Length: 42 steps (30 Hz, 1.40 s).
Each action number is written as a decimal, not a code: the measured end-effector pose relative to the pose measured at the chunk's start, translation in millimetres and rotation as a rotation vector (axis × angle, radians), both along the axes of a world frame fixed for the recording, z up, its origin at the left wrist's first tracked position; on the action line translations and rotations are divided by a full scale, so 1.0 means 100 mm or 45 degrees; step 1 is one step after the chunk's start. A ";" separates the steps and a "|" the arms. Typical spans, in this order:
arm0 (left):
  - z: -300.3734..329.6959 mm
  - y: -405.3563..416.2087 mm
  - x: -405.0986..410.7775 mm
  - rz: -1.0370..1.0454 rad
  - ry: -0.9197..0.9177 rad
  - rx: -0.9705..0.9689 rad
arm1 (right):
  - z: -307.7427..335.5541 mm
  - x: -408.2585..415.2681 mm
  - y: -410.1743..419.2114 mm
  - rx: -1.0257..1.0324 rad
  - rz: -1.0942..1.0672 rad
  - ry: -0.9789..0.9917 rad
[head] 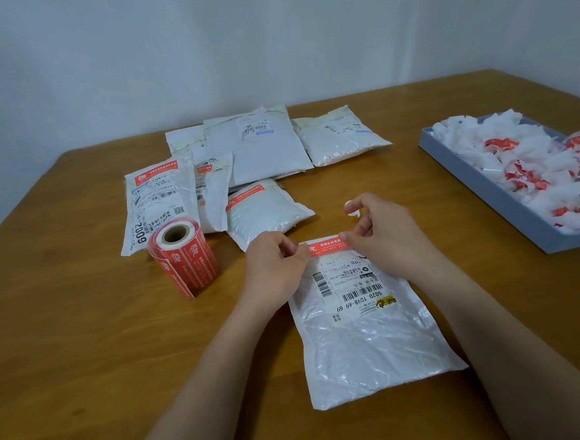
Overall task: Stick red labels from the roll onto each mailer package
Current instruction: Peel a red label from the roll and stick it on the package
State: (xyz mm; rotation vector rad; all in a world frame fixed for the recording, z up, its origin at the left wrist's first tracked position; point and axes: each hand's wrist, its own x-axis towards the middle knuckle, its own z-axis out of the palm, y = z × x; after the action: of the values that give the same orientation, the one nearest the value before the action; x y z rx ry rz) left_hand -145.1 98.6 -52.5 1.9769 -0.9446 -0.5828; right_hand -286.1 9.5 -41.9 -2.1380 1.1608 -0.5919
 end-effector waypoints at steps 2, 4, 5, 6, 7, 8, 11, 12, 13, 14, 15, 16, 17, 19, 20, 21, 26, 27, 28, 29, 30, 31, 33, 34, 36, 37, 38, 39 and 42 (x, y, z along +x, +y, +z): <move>0.01 0.00 0.00 -0.012 -0.009 0.020 | -0.01 0.01 0.00 0.002 0.001 0.007; 0.01 0.01 0.00 -0.019 -0.013 0.020 | -0.01 0.01 0.00 0.003 -0.003 0.007; 0.01 0.01 0.00 -0.023 -0.015 0.021 | -0.01 0.02 0.00 0.000 -0.005 0.005; 0.02 0.01 0.00 -0.027 -0.019 0.025 | -0.02 0.02 -0.01 -0.002 -0.007 0.004; 0.02 0.01 -0.01 -0.032 -0.023 0.031 | -0.02 0.02 -0.01 -0.001 -0.008 0.003; 0.02 0.01 -0.01 -0.038 -0.027 0.039 | -0.02 0.02 0.00 0.003 -0.010 0.006; 0.02 0.01 -0.01 -0.046 -0.036 0.041 | -0.01 0.02 0.00 -0.003 -0.004 0.022; 0.02 0.01 -0.01 -0.046 -0.039 0.033 | -0.01 0.02 0.00 -0.008 -0.003 0.028; 0.02 0.01 0.00 -0.048 -0.043 0.029 | -0.01 0.03 0.00 -0.010 -0.004 0.033; 0.02 0.01 -0.01 -0.049 -0.051 0.032 | 0.00 0.03 0.00 -0.013 -0.004 0.039; 0.02 0.01 -0.01 -0.051 -0.061 0.037 | 0.00 0.03 0.00 -0.018 -0.003 0.046; 0.01 0.00 -0.01 -0.053 -0.070 0.042 | -0.01 0.03 0.00 -0.023 -0.001 0.051; 0.01 0.00 -0.01 -0.055 -0.079 0.044 | -0.01 0.03 0.00 -0.026 0.002 0.054; 0.00 -0.01 -0.01 -0.055 -0.091 0.041 | -0.01 0.03 0.00 -0.027 0.008 0.050; 0.00 -0.01 0.00 -0.053 -0.097 0.038 | -0.01 0.03 0.01 -0.026 0.011 0.045; -0.01 -0.01 0.00 -0.052 -0.105 0.035 | -0.01 0.03 0.01 -0.025 0.014 0.043; 0.00 -0.01 -0.01 -0.055 -0.139 0.034 | -0.01 0.03 0.01 -0.036 0.021 0.053; 0.00 -0.01 -0.01 -0.055 -0.140 0.028 | -0.01 0.02 0.01 -0.043 0.022 0.057; 0.00 -0.01 -0.01 -0.054 -0.139 0.024 | -0.01 0.03 0.01 -0.047 0.023 0.062; 0.00 0.00 -0.01 -0.054 -0.137 0.023 | -0.01 0.03 0.01 -0.049 0.023 0.066; 0.00 0.00 -0.01 -0.054 -0.136 0.022 | -0.01 0.03 0.01 -0.050 0.024 0.070; 0.00 0.00 -0.01 -0.056 -0.136 0.023 | -0.01 0.04 0.01 -0.051 0.025 0.073; 0.00 0.00 -0.01 -0.060 -0.140 0.029 | -0.01 0.04 0.01 -0.054 0.026 0.077; 0.00 0.00 -0.01 -0.060 -0.143 0.029 | -0.01 0.04 0.01 -0.054 0.025 0.076; -0.01 0.00 -0.01 -0.059 -0.142 0.025 | -0.02 0.04 0.01 -0.057 0.025 0.074; -0.01 0.00 -0.01 -0.058 -0.139 0.024 | -0.02 0.04 0.01 -0.061 0.027 0.071; -0.01 0.00 -0.01 -0.055 -0.138 0.024 | -0.02 0.04 0.01 -0.064 0.028 0.067; -0.01 -0.01 -0.01 -0.054 -0.137 0.023 | -0.02 0.04 0.01 -0.065 0.030 0.066; -0.01 -0.01 -0.01 -0.050 -0.132 0.026 | -0.03 0.04 0.01 -0.073 0.030 0.082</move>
State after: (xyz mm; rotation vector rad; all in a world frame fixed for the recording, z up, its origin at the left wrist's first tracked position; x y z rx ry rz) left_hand -146.2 97.4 -53.7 2.0266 -1.0468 -0.5175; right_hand -281.7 10.7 -44.4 -2.2308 1.1649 -0.5554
